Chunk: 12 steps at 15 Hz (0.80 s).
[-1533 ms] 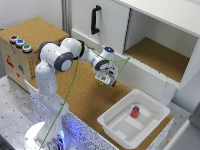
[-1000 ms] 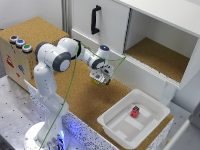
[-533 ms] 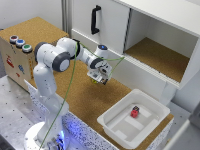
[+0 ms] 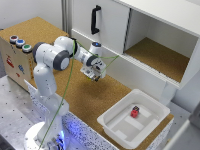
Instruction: Sweep the yellow block to the left
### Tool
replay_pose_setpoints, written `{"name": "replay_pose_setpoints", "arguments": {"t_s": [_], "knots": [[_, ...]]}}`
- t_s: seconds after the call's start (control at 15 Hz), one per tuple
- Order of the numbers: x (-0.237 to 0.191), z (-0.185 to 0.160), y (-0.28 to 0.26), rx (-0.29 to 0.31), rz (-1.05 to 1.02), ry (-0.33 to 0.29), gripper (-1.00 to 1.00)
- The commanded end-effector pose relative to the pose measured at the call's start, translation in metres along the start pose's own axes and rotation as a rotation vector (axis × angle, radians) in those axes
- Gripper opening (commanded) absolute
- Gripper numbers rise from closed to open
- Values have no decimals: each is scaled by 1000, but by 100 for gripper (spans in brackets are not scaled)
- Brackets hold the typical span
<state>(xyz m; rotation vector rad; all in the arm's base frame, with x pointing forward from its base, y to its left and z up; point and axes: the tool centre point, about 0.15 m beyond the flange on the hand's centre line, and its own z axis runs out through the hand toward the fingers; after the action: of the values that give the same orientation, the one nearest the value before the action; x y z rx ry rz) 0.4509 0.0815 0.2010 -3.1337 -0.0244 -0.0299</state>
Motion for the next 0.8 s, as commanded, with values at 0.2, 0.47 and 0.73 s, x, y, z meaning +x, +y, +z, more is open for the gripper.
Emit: {"name": "replay_pose_setpoints", "arguments": {"t_s": [0.2,0.47,0.73], "knots": [[-29,6,-75,-43,-6,27,-100],[-26,0,-103,-2,-28,52,-100],[-20,-1,-118,-2,-57,65,-100]]}}
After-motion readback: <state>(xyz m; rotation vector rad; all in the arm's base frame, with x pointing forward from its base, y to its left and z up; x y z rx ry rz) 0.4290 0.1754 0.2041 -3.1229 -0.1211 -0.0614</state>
